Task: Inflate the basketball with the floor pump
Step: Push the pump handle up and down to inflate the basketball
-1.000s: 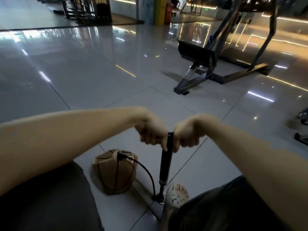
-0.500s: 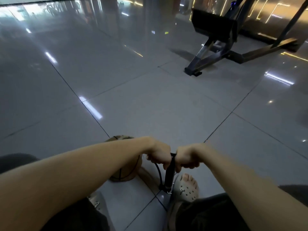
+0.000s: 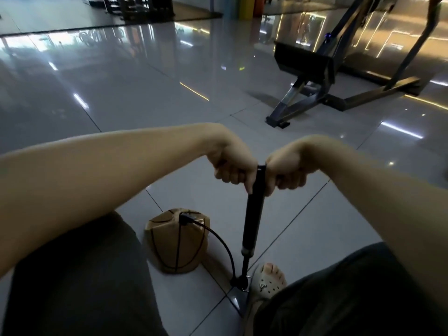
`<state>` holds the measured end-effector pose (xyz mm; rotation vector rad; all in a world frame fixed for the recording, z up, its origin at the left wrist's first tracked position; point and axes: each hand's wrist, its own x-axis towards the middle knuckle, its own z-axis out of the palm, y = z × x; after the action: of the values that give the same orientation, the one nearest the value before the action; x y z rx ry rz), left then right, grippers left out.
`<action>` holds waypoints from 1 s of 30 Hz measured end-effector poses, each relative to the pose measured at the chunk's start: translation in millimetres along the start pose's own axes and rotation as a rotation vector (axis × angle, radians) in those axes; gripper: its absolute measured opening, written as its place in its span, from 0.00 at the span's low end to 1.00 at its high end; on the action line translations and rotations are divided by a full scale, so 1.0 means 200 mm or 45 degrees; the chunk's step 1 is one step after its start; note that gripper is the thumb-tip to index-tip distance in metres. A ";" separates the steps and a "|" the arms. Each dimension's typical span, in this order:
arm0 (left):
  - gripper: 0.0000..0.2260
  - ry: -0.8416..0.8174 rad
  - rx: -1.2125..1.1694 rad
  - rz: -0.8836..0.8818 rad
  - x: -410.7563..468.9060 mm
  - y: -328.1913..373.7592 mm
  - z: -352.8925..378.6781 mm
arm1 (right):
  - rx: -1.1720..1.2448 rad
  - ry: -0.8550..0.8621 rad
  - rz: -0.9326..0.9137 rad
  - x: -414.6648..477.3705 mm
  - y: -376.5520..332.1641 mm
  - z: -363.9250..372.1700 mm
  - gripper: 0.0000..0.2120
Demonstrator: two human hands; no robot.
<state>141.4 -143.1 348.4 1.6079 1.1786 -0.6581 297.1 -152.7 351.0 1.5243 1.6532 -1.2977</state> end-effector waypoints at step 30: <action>0.20 0.005 0.008 -0.004 0.03 -0.04 0.02 | -0.039 0.005 -0.016 0.03 -0.01 0.02 0.16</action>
<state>137.3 -144.8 337.6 1.6136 1.1829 -0.6617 292.0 -153.5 344.8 1.5021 1.6802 -1.2708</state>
